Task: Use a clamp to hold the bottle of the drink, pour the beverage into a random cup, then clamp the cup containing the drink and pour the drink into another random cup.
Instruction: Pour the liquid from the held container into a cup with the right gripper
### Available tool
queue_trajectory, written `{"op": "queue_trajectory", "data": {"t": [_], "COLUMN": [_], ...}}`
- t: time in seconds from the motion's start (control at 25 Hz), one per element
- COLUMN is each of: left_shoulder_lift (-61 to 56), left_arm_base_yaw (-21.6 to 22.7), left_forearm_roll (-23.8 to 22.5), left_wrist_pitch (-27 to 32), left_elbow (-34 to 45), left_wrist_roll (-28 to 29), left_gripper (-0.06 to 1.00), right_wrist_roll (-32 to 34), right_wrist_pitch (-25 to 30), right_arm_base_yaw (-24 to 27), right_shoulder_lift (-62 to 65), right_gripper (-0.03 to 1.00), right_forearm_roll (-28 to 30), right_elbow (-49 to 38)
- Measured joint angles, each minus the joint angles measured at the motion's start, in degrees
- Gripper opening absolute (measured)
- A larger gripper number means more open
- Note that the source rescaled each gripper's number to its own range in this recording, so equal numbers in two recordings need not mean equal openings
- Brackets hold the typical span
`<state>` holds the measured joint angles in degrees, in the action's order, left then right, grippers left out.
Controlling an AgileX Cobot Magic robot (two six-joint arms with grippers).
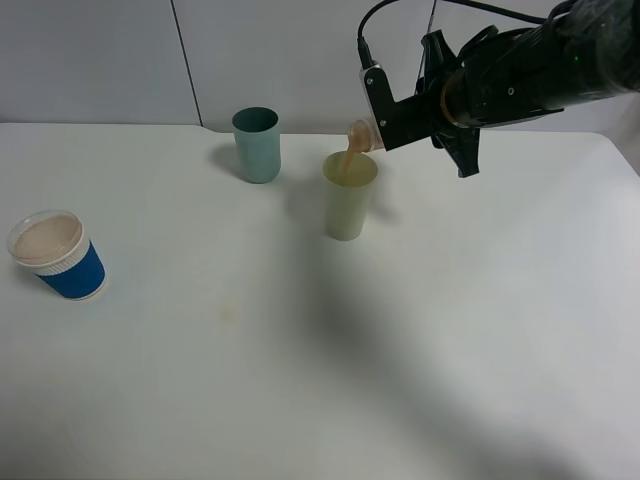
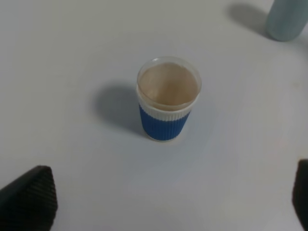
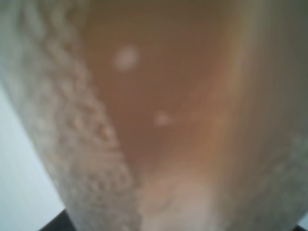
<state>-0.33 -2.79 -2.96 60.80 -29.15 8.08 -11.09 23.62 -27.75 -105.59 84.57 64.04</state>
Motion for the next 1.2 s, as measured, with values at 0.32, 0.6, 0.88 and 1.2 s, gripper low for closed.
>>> {"op": "queue_trajectory", "data": {"t": [0.32,0.6,0.88,1.2], "left_shoulder_lift": [0.00,0.00,0.00,0.00], "left_arm_base_yaw": [0.00,0.00,0.00,0.00], "left_forearm_roll": [0.00,0.00,0.00,0.00], "left_wrist_pitch": [0.00,0.00,0.00,0.00], "left_elbow": [0.00,0.00,0.00,0.00], "left_wrist_roll": [0.00,0.00,0.00,0.00], "left_gripper": [0.97,0.97,0.97,0.97], "right_wrist_roll": [-0.39,-0.43,-0.43,-0.43], "right_wrist_pitch": [0.03,0.54,1.21,1.21], "right_arm_base_yaw": [0.00,0.00,0.00,0.00], "right_shoulder_lift": [0.00,0.00,0.00,0.00], "right_gripper": [0.00,0.00,0.00,0.00], "right_forearm_roll": [0.38,1.50,1.92,2.85], "right_elbow": [0.00,0.00,0.00,0.00]}}
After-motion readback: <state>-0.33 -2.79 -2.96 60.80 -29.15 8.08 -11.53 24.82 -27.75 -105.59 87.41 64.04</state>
